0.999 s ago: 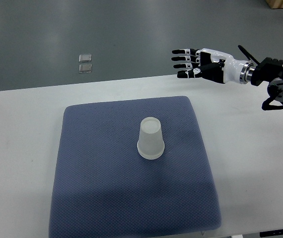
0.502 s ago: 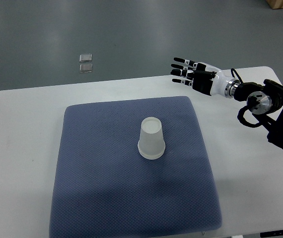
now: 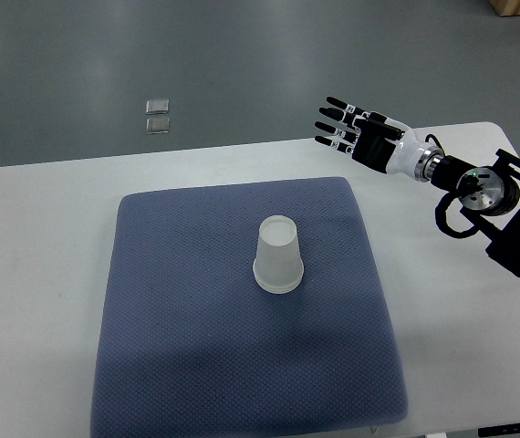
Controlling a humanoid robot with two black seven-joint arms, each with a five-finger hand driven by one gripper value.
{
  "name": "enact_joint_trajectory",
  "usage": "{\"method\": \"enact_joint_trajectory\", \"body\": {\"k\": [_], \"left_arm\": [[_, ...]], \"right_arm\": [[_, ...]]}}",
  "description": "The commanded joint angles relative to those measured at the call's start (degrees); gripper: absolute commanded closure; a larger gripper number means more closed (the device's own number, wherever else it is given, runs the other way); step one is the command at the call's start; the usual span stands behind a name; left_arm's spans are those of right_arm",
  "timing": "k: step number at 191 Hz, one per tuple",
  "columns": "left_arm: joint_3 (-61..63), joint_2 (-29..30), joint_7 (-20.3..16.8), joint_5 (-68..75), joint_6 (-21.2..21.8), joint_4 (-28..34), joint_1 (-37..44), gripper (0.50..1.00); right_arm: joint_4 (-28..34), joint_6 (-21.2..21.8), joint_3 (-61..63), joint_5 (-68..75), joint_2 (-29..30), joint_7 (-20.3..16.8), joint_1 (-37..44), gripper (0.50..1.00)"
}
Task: Stack paper cups
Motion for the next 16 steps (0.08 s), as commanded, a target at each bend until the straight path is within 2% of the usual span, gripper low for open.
{"method": "enact_joint_trajectory", "body": {"k": [1, 16], "left_arm": [[0.0, 0.0, 0.01, 0.01, 0.0, 0.0, 0.0, 0.5], [0.0, 0.0, 0.01, -0.08, 0.0, 0.0, 0.0, 0.5]], "right_arm": [[0.04, 0.23, 0.08, 0.02, 0.02, 0.08, -0.06, 0.581], [0.04, 0.84, 0.17, 0.02, 0.02, 0.16, -0.06, 0.579]]}}
